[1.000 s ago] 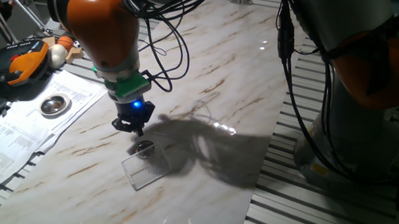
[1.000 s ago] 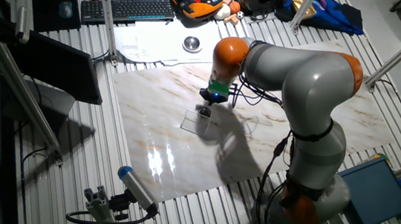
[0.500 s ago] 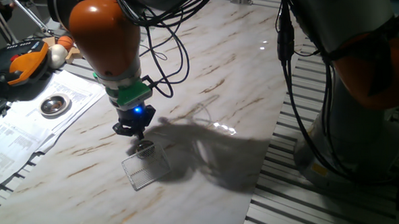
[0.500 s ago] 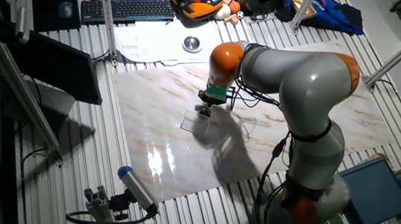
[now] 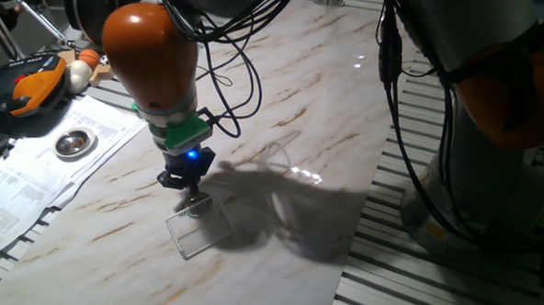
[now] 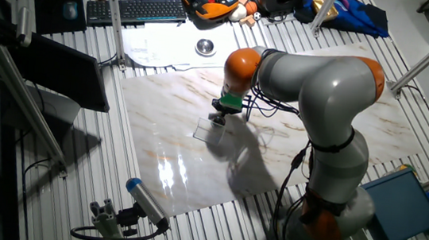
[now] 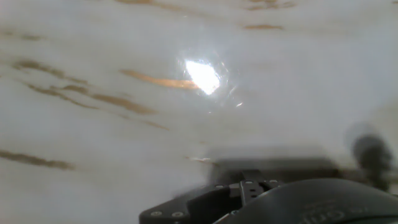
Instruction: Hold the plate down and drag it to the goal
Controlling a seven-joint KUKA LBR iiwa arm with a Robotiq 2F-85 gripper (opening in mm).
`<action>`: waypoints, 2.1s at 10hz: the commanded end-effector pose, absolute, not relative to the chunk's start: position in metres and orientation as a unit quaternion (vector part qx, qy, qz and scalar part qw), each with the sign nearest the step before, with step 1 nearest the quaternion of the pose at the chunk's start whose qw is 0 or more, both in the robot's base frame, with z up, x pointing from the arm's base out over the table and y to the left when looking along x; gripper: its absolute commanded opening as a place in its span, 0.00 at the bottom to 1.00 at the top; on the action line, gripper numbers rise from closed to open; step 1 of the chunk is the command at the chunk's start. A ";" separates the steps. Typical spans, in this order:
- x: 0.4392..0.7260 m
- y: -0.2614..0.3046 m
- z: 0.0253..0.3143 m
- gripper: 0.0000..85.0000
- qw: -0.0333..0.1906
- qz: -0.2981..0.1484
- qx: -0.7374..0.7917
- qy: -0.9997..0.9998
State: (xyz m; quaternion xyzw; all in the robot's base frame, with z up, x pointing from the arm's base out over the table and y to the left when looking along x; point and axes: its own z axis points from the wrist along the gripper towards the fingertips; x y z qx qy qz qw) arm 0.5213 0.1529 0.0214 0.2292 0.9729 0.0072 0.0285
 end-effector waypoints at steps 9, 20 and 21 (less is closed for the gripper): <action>0.509 0.169 0.024 0.00 -0.013 0.026 0.236 0.971; 0.493 0.183 0.025 0.00 -0.047 0.026 0.238 0.970; 0.492 0.184 0.025 0.00 -0.050 0.028 0.238 0.970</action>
